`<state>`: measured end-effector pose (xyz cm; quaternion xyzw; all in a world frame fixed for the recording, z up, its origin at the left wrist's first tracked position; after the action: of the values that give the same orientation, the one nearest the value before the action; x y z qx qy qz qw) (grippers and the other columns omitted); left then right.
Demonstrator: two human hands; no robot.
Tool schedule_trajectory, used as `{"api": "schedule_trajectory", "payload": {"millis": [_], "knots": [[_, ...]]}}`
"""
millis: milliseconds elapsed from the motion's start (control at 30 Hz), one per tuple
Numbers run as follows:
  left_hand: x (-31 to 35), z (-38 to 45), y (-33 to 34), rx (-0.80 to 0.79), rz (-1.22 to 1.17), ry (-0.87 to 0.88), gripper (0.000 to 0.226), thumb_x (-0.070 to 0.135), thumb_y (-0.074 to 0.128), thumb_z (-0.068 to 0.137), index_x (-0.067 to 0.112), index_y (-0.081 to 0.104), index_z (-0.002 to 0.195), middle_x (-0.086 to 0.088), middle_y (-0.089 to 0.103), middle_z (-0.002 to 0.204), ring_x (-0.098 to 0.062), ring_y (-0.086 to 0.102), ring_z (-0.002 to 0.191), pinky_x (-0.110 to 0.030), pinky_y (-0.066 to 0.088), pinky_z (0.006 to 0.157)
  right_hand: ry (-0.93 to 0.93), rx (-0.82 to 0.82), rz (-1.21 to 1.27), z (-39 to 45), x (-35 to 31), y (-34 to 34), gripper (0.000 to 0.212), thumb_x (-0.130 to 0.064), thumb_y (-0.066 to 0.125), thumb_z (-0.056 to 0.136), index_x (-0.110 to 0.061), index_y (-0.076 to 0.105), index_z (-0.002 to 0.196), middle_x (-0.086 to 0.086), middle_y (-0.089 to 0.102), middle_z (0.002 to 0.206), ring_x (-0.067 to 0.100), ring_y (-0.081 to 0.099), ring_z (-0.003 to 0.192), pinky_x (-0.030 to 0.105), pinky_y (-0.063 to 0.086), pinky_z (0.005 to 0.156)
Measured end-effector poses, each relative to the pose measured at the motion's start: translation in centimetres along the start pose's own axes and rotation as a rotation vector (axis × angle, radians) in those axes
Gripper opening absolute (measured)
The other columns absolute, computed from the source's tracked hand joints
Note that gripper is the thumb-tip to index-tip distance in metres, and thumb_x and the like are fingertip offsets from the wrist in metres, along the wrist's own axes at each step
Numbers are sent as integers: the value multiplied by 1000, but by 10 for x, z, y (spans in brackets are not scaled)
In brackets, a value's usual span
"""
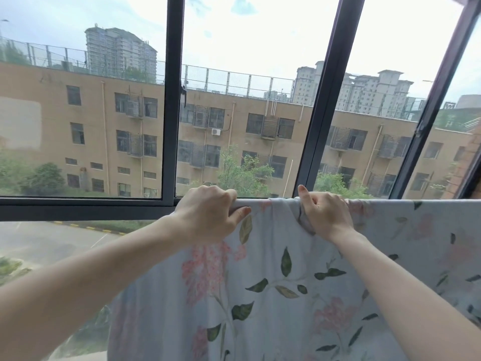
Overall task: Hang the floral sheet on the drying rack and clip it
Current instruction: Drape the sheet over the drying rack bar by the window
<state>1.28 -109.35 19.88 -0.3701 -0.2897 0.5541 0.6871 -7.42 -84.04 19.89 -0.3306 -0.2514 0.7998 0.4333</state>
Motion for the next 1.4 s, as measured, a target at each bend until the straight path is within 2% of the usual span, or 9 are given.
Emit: {"api": "schedule_trajectory", "payload": {"millis": [133, 433, 633, 767, 933, 1033, 1167, 1267, 1400], "knots": [[-10, -3, -2, 25, -17, -12, 46, 66, 40, 101, 28, 44, 76, 7, 54, 72, -8, 46, 60, -29, 27, 52, 31, -12, -4, 4, -5, 2, 67, -51, 36, 106, -15, 38, 50, 0, 51, 47, 24, 52, 57, 36, 31, 74], [-27, -12, -9, 33, -30, -33, 47, 68, 41, 100, 27, 45, 76, 8, 56, 68, -9, 51, 59, -31, 32, 53, 63, -14, 13, 8, -12, 10, 70, -50, 37, 106, -12, 48, 49, 4, 62, 58, 29, 59, 67, 41, 40, 77], [-43, -24, -8, 66, -156, -86, 57, 69, 45, 96, 21, 49, 65, 7, 54, 60, -12, 50, 54, -31, 31, 52, 75, -33, -14, 8, -1, 5, 72, -50, 28, 109, -6, 59, 61, 3, 63, 65, 31, 56, 75, 41, 33, 82], [-45, -18, -10, -34, -131, -120, 66, 70, 42, 98, 14, 49, 63, 1, 56, 56, -18, 54, 51, -31, 35, 51, 75, -62, -55, 8, -4, 5, 67, -46, 30, 108, -9, 69, 69, 3, 58, 68, 32, 49, 77, 39, 28, 78], [-7, 8, -23, -66, -15, -27, 43, 70, 38, 97, 33, 59, 97, 10, 66, 89, -13, 61, 79, -34, 42, 64, 77, -56, -60, 8, -7, 6, 60, -41, 32, 107, -16, 62, 61, 8, 61, 76, 35, 55, 84, 39, 29, 78], [33, 26, -15, -94, -74, 76, 42, 69, 41, 97, 35, 60, 115, 10, 67, 105, -16, 64, 92, -36, 49, 75, 82, -74, -75, 7, -12, 4, 57, -37, 33, 108, -14, 70, 72, 16, 69, 89, 33, 46, 85, 37, 24, 82], [66, 39, 7, -176, -17, 116, 45, 66, 35, 102, 27, 56, 102, 3, 59, 88, -20, 58, 79, -38, 46, 70, 106, -94, -81, 5, -8, 1, 51, -36, 34, 107, -19, 63, 69, 17, 72, 96, 31, 43, 85, 40, 30, 85], [72, 38, 15, -139, 58, 121, 43, 63, 31, 104, 25, 48, 93, 6, 44, 73, -22, 50, 73, -38, 40, 68, 105, -107, -73, 3, 1, 1, 54, -38, 34, 107, -21, 54, 60, 7, 63, 79, 32, 47, 83, 39, 27, 78], [66, 39, 14, -112, 57, 119, 44, 63, 31, 104, 25, 50, 92, 5, 45, 74, -24, 52, 74, -37, 39, 67, 81, -150, -66, 6, 9, 3, 62, -47, 30, 108, -14, 63, 67, 5, 67, 79, 31, 49, 84, 39, 28, 83]]}}
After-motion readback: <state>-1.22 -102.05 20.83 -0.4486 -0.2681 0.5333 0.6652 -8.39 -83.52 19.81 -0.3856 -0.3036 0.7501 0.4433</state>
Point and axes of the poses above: each hand's wrist, its own z-axis towards the middle knuckle, its own y-axis out of the palm, x = y × z, the point moved 6 cm from there along z, towards the middle knuckle
